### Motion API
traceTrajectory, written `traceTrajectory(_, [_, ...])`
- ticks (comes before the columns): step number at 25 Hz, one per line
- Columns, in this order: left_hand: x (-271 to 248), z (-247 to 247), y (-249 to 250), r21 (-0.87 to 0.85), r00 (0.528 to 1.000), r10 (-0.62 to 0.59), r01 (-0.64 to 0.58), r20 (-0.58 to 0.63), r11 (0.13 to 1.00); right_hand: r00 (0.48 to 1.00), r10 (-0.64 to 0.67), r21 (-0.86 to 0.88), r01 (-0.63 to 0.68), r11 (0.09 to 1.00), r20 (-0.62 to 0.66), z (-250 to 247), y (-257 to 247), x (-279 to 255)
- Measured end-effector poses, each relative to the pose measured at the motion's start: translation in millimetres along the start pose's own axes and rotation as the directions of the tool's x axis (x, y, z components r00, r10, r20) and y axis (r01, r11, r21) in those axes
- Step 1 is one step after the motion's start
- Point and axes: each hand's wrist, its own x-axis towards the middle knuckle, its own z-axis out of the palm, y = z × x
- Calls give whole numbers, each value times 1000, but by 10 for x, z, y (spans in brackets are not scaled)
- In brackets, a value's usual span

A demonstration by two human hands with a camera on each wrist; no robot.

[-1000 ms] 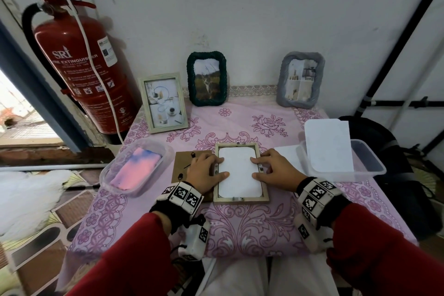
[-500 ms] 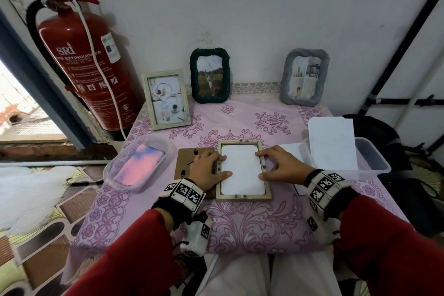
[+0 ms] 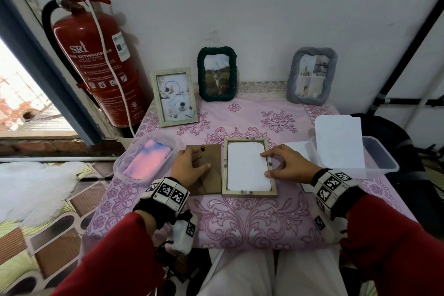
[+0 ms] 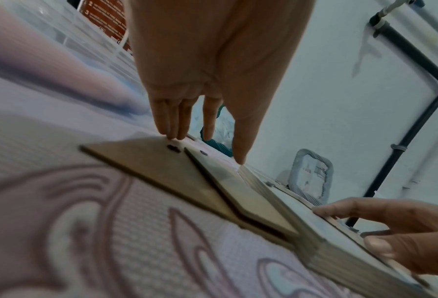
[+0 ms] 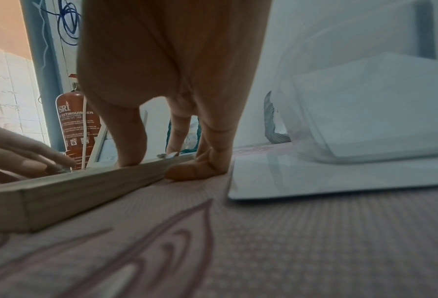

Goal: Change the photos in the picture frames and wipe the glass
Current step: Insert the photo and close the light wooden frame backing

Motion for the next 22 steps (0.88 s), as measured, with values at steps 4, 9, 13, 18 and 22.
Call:
traceTrajectory(4, [-28, -70, -22, 155, 996, -92, 90, 3, 984, 1000, -2, 0, 2, 1000, -11, 13, 12, 0])
traceTrajectory(9, [-36, -67, 29, 138, 995, -101, 98, 15, 986, 1000, 4, 6, -4, 1000, -27, 33, 26, -2])
traceTrajectory(13, [-37, -65, 80, 68, 995, -93, 95, -32, 993, 999, -4, 9, 4, 1000, -35, 51, 52, 8])
traceTrajectory(18, [-35, -112, 134, 41, 987, -66, 73, -149, 997, 999, -2, 29, 3, 1000, -39, 66, 86, 22])
traceTrajectory(22, [-46, -214, 189, -66, 961, -48, 31, -271, 997, 999, 7, 34, -6, 999, -38, 73, 94, 33])
